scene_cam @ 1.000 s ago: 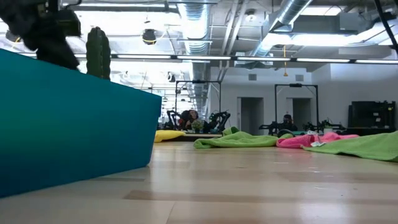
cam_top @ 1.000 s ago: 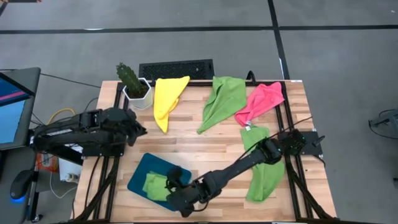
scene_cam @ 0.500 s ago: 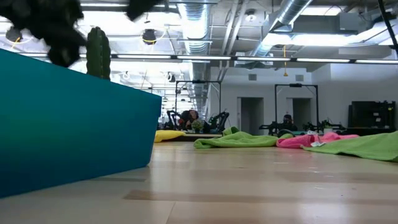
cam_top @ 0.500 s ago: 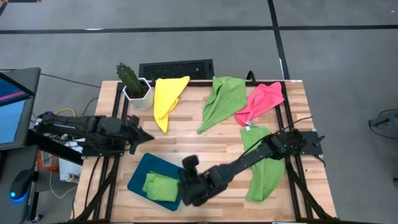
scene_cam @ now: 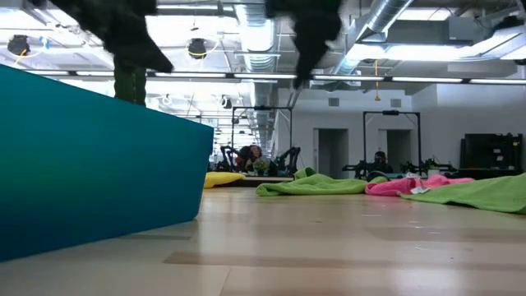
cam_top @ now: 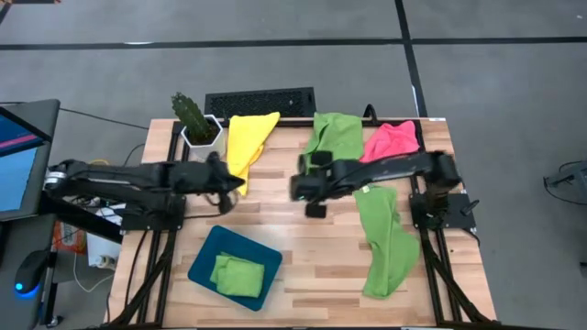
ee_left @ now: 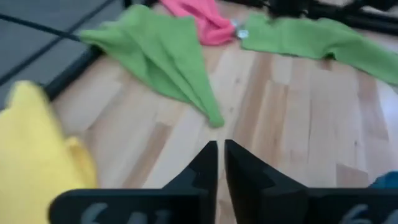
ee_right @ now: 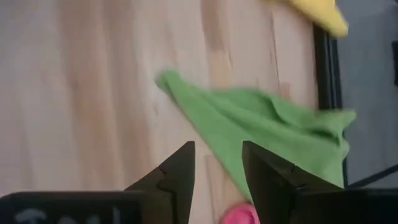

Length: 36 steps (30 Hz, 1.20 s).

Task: Fold microfiber towels
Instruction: Fold the top green microfiber

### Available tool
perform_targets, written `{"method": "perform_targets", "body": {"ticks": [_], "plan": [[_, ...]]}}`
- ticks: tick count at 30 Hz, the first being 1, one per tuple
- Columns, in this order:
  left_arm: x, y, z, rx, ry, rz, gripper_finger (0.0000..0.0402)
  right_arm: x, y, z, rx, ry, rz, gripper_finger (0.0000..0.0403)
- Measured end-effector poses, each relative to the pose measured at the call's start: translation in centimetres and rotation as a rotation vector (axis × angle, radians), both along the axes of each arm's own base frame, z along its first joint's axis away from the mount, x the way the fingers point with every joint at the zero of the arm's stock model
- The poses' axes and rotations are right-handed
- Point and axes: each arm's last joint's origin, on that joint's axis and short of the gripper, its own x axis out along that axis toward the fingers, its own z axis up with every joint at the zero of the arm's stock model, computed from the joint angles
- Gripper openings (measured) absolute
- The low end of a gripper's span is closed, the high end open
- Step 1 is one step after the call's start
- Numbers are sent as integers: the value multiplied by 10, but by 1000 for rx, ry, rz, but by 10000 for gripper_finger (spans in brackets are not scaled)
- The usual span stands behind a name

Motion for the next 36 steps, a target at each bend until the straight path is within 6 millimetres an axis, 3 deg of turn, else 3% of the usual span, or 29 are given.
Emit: {"method": "perform_targets", "body": {"ticks": [7,12,16,24,36], "plan": [[52,46,-14,-24,-159,-78,121,-53,-84,-28,-104,-129,-75,192],[72,78,-29,-95,-120,-77,180,-61,-151,-34,-212,-52,-39,212],[82,88,-39,-107,-79,-73,205,-62,-196,-52,-246,76,47,214],[87,90,-36,-67,-76,-84,216,-48,-239,-90,-237,204,168,214],[83,102,-33,-18,-93,-57,216,-30,-270,-122,-227,250,228,213]]}}
